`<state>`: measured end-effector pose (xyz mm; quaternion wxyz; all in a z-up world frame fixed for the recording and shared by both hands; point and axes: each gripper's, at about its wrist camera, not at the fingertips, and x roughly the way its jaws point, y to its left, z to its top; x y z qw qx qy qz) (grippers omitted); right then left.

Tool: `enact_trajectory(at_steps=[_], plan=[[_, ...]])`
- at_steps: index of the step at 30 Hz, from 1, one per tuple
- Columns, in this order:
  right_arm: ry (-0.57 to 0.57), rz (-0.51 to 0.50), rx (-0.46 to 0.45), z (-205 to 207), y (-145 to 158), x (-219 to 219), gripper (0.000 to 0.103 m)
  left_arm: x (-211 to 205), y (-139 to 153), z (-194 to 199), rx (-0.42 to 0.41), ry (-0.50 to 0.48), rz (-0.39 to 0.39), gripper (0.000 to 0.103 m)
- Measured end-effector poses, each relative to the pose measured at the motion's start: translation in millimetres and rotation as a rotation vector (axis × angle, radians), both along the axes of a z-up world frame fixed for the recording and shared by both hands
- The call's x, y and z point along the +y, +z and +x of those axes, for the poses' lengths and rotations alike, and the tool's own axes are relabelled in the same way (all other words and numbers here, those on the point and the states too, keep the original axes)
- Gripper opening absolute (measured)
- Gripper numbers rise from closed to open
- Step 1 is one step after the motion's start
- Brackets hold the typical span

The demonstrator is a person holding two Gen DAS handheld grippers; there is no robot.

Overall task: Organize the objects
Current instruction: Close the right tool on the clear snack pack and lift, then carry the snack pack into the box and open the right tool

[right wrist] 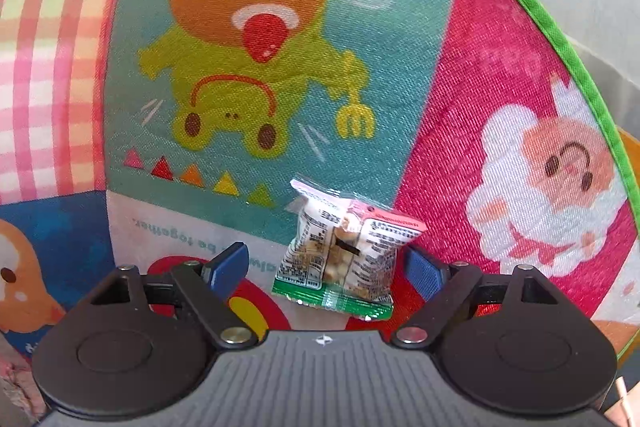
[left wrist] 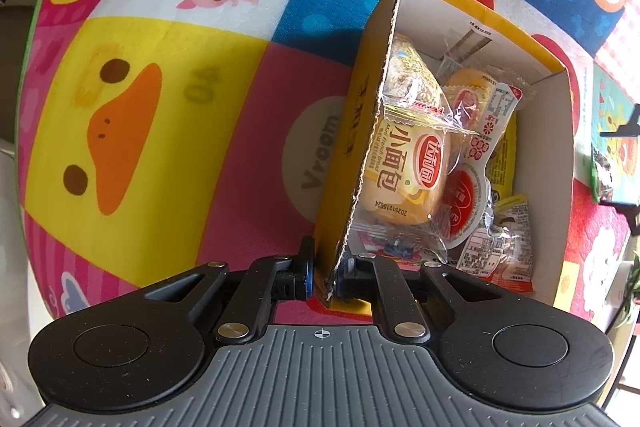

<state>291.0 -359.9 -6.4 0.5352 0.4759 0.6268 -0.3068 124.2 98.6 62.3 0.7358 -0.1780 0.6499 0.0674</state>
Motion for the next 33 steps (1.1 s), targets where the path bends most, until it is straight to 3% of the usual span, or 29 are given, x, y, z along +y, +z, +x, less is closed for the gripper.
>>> enact_trajectory(at_steps=[2,4,7,9,13,19,24,28,33], plan=[[0.110,-0.083,0.011,14.7,1.8,9.7,0.078,0.6,-0.4,1.4,0.000,-0.001,-0.004,0.012],[0.165,-0.101,0.021,20.0,3.2,18.8,0.077,0.7,-0.6,0.8,0.001,-0.007,-0.010,0.012],[0.309,-0.133,0.018,23.2,7.2,34.7,0.065,1.1,-0.5,0.1,-0.001,-0.027,-0.021,0.012],[0.408,-0.144,-0.014,20.7,12.2,44.7,0.054,1.5,-0.8,0.8,-0.001,-0.045,-0.029,0.012],[0.560,-0.177,-0.079,4.1,38.8,63.9,0.051,2.0,-1.7,4.1,0.002,-0.091,-0.041,0.013],[0.697,-0.120,-0.219,-56.0,115.9,87.8,0.051,1.5,-4.3,13.5,0.005,-0.189,-0.054,0.013],[0.819,-0.038,-0.226,-131.2,163.0,121.7,0.051,-1.3,-4.9,19.9,0.010,-0.272,-0.053,0.013],[0.924,-0.065,-0.240,-182.4,193.4,164.1,0.051,-0.2,-6.0,20.5,0.006,-0.272,-0.066,0.013],[1.035,-0.142,-0.293,-211.1,228.8,206.8,0.051,2.8,-7.5,17.9,-0.012,-0.280,-0.089,0.014]])
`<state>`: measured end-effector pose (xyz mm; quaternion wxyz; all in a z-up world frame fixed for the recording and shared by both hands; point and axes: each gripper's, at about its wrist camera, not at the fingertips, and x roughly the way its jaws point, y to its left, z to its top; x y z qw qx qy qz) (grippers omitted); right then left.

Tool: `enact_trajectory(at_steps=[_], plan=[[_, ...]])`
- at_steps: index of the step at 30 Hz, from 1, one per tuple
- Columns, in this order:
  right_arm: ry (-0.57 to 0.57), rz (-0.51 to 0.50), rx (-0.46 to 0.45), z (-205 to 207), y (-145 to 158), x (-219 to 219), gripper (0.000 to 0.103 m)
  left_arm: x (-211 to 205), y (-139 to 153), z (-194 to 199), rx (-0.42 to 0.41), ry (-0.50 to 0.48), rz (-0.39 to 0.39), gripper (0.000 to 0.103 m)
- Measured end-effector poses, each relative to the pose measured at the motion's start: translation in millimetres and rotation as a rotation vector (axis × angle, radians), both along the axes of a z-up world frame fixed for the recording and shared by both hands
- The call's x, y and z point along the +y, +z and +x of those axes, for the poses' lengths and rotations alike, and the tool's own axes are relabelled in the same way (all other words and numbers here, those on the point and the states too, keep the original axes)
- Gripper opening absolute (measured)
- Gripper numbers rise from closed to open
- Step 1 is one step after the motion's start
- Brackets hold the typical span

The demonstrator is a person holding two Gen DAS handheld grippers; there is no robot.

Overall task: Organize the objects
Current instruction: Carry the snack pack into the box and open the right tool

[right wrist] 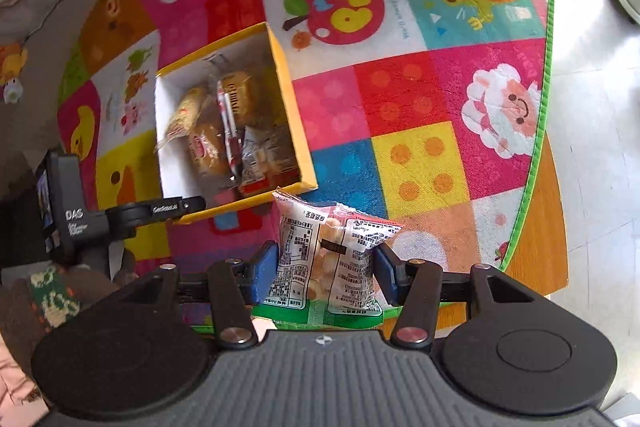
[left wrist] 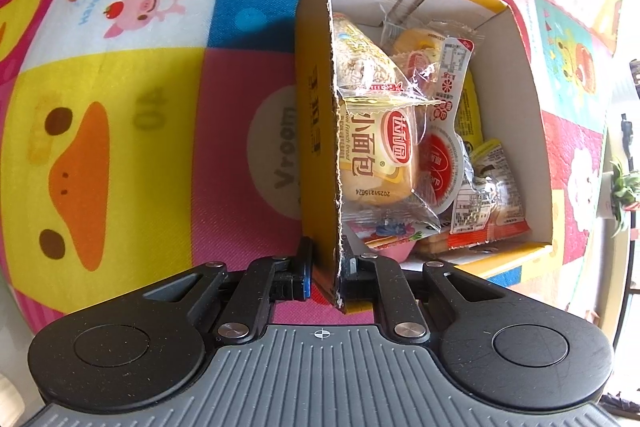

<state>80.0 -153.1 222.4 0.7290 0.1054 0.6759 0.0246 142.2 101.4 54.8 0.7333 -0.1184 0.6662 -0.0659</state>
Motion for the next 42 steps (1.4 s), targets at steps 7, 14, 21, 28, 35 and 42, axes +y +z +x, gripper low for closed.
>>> enact_trajectory(at_steps=[7,14,21,28,35,42], plan=[[0.127,-0.020,-0.066,-24.4,28.3,43.1,0.051,8.7,-0.5,-7.9,-0.034,-0.015,-0.020,0.015],[0.121,0.013,-0.065,-24.4,29.6,59.8,0.051,8.7,0.8,-9.6,-0.048,-0.011,-0.021,0.015],[0.112,0.042,-0.105,4.1,44.7,70.3,0.051,11.2,0.4,-10.1,-0.040,0.022,-0.027,0.016],[0.088,0.054,-0.193,39.2,62.6,82.8,0.054,15.3,0.0,-12.7,-0.042,0.045,-0.039,0.016],[0.061,0.041,-0.217,48.7,60.3,76.7,0.062,17.7,0.0,-14.5,-0.049,0.042,-0.047,0.017],[0.035,-0.001,-0.162,37.5,37.8,60.1,0.062,11.6,0.9,-13.4,-0.053,0.025,-0.023,0.016]])
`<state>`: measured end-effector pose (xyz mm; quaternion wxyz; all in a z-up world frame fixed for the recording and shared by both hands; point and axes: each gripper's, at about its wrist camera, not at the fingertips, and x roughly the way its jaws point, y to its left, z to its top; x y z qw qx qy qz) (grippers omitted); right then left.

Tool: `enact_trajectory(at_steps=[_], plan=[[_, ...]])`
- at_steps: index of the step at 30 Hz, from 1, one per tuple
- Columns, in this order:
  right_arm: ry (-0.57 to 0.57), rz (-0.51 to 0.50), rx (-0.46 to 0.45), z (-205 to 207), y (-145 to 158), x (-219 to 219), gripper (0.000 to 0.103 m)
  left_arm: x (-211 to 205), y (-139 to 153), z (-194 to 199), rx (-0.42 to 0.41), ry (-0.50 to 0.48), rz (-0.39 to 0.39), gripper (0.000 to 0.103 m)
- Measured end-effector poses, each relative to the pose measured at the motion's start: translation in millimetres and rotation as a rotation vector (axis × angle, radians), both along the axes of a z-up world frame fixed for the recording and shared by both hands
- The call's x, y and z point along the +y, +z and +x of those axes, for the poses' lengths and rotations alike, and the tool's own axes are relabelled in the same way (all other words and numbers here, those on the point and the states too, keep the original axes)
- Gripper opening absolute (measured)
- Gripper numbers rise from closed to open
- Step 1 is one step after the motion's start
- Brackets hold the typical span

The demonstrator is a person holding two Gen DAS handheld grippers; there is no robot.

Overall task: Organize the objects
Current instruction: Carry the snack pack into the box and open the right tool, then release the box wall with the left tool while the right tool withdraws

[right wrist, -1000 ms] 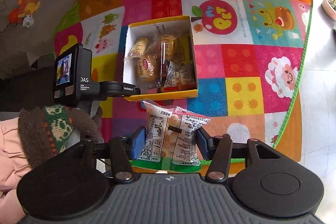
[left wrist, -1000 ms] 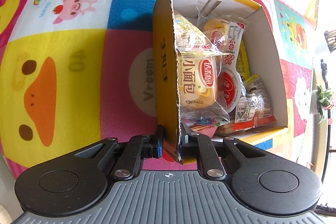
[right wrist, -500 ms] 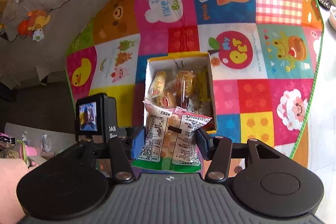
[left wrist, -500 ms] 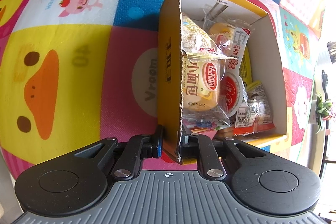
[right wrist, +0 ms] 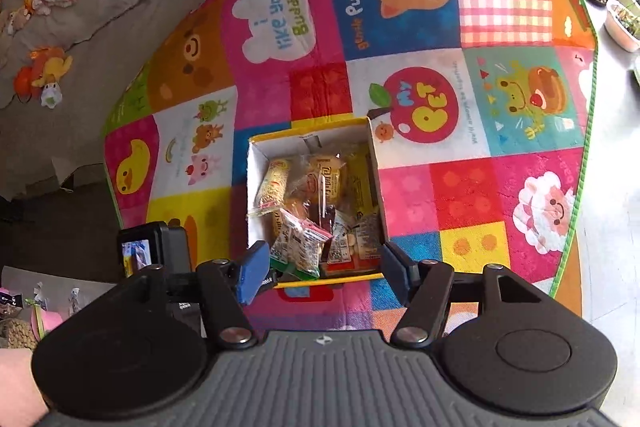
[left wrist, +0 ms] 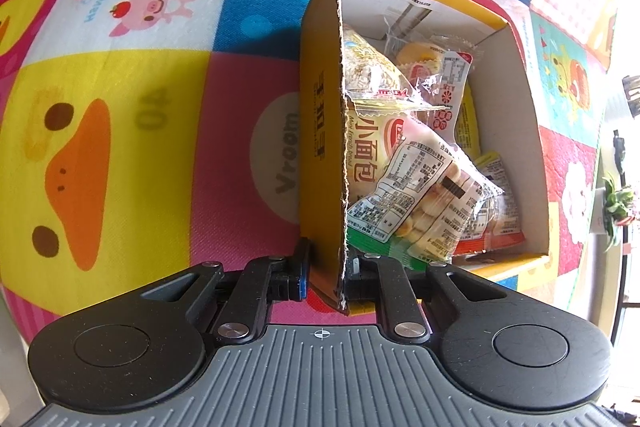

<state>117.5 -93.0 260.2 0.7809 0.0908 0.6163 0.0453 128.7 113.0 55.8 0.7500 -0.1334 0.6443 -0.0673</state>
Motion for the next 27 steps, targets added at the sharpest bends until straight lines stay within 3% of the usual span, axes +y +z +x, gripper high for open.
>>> enact_trajectory(at_steps=[17,23,27], plan=[[-0.063,-0.041,0.059,-28.5,-40.9,-40.1,0.062,-8.6,-2.0,2.4,-0.010,-0.034,0.032,0.016],[-0.002,-0.144,0.072,-35.6,-62.4,-39.7,0.062,-9.5,-2.4,1.7,-0.016,-0.043,0.035,0.016],[0.020,-0.135,0.101,-43.4,-76.3,-37.1,0.062,-11.5,-2.7,2.3,-0.022,-0.056,0.044,0.016]])
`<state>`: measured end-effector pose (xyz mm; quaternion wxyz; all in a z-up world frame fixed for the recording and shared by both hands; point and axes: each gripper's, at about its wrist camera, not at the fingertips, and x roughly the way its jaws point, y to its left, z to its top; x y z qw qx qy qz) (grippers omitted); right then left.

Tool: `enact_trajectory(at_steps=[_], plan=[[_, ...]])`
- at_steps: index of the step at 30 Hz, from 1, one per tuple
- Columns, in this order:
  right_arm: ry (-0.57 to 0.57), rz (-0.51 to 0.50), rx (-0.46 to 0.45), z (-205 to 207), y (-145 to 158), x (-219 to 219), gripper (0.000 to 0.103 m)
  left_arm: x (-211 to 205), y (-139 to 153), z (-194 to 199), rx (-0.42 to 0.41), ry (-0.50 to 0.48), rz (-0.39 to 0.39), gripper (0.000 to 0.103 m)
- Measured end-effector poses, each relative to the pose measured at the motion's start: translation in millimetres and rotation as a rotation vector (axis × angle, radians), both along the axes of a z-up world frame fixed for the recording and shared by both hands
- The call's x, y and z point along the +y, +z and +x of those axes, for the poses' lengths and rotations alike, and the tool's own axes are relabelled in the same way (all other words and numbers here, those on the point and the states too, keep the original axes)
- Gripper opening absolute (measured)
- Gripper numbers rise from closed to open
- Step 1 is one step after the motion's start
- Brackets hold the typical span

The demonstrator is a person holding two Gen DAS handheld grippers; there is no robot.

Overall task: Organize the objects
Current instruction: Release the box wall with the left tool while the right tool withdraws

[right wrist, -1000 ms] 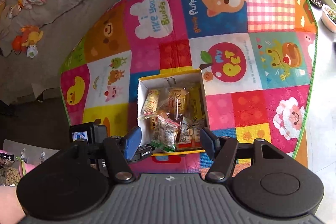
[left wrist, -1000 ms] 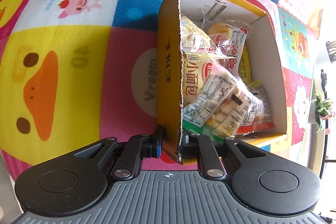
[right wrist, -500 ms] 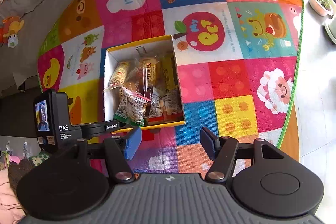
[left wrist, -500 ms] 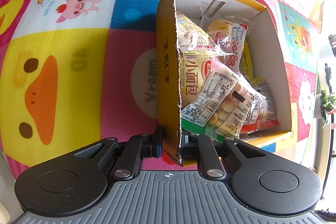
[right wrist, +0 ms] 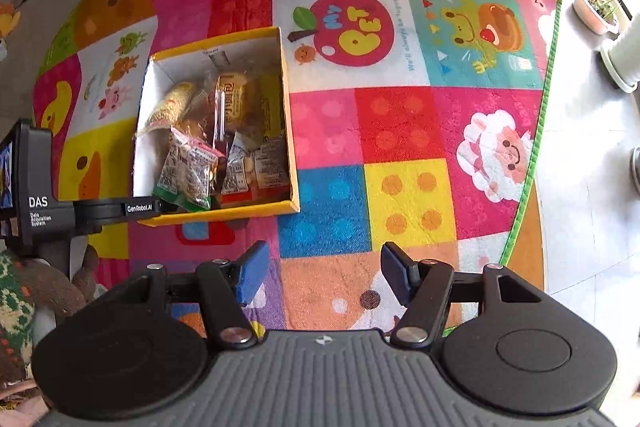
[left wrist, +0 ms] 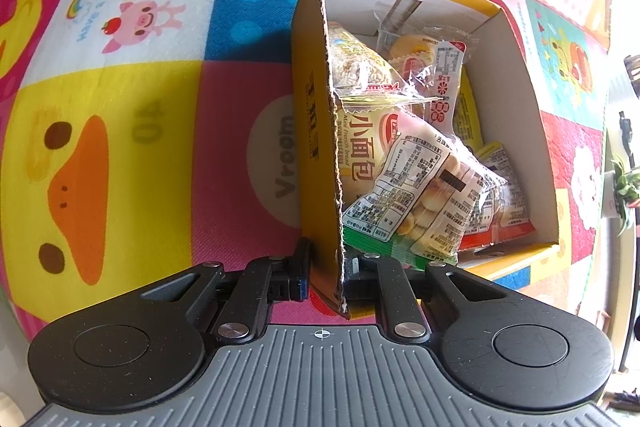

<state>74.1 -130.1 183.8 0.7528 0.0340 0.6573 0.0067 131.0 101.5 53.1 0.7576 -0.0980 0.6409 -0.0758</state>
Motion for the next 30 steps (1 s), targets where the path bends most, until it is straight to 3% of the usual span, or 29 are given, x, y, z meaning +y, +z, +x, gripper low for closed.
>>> enact_trajectory(at_steps=[7,17,24,30], plan=[[0.095,-0.030,0.008,-6.4,-17.9,13.5,0.061,-0.9,-1.0,0.8,-0.019,-0.019,0.004,0.016],[0.036,-0.040,0.008,-27.4,-25.8,-4.0,0.060,-7.6,2.0,-19.3,-0.181,-0.013,0.056,0.016],[0.177,-0.020,-0.015,-45.7,-39.0,-10.8,0.061,-15.9,29.3,-48.0,-0.450,0.023,0.100,0.016],[0.219,0.014,-0.160,-59.7,-24.9,-25.3,0.061,-19.5,72.4,-97.4,-0.576,0.105,0.179,0.016]])
